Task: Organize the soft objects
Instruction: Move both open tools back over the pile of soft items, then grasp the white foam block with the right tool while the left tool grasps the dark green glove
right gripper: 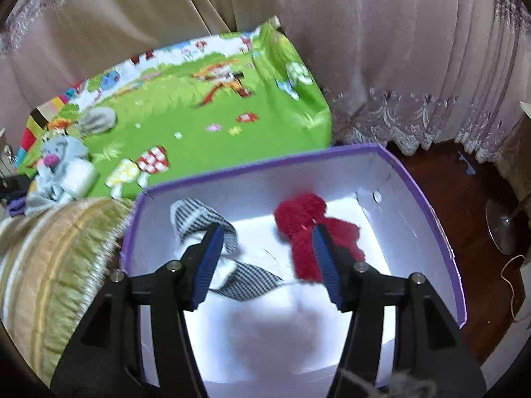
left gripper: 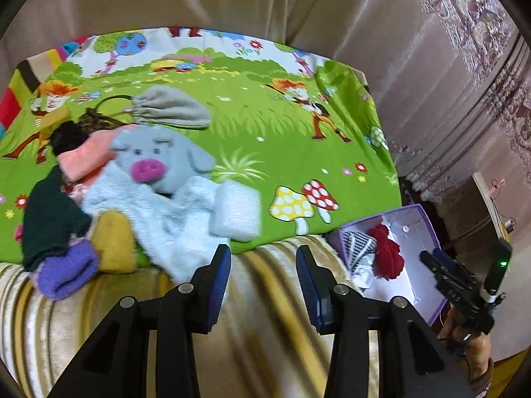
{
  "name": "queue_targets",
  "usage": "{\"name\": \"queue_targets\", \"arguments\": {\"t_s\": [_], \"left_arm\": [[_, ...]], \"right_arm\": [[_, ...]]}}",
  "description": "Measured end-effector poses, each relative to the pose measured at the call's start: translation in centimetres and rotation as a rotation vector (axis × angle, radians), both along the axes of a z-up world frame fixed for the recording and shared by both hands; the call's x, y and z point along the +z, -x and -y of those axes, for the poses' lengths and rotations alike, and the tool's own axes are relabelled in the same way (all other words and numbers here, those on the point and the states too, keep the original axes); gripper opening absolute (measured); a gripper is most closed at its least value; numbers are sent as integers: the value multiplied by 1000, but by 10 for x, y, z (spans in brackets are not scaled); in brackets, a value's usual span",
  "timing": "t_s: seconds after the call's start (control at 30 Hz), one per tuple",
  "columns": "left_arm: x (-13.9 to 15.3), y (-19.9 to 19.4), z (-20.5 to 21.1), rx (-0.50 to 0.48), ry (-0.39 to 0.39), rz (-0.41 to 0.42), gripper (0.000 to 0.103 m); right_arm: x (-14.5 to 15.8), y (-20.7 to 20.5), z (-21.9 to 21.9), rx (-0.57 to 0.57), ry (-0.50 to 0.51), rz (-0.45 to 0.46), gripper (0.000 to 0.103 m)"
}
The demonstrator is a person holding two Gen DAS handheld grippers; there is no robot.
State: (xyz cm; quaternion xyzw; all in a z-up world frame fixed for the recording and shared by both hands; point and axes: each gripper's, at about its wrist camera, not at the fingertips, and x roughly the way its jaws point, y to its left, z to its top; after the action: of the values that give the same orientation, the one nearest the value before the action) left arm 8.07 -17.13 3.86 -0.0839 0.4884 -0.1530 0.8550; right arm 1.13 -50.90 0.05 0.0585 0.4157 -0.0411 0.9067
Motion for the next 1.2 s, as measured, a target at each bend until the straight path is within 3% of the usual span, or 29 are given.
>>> {"name": "queue_targets", "arguments": {"t_s": [0.17, 0.5, 0.67, 0.93, 1.2], "left_arm": [[0, 5, -34, 58, 3, 8, 43], [0, 20, -96, 157, 6, 20, 43], [-2, 25, -124, 194, 7, 20, 49], [-7, 29, -158, 242, 23, 11, 50], [-11, 18, -189, 318, 33, -3, 62]], "right_arm": [[26, -3, -22, 11, -28, 66, 70], [67, -16, -84, 134, -82, 122, 78], [70, -30, -114, 187, -96, 98, 78], [69, -50, -159, 285, -147, 46, 78], [53, -75, -191, 299, -163, -41, 78]]}}
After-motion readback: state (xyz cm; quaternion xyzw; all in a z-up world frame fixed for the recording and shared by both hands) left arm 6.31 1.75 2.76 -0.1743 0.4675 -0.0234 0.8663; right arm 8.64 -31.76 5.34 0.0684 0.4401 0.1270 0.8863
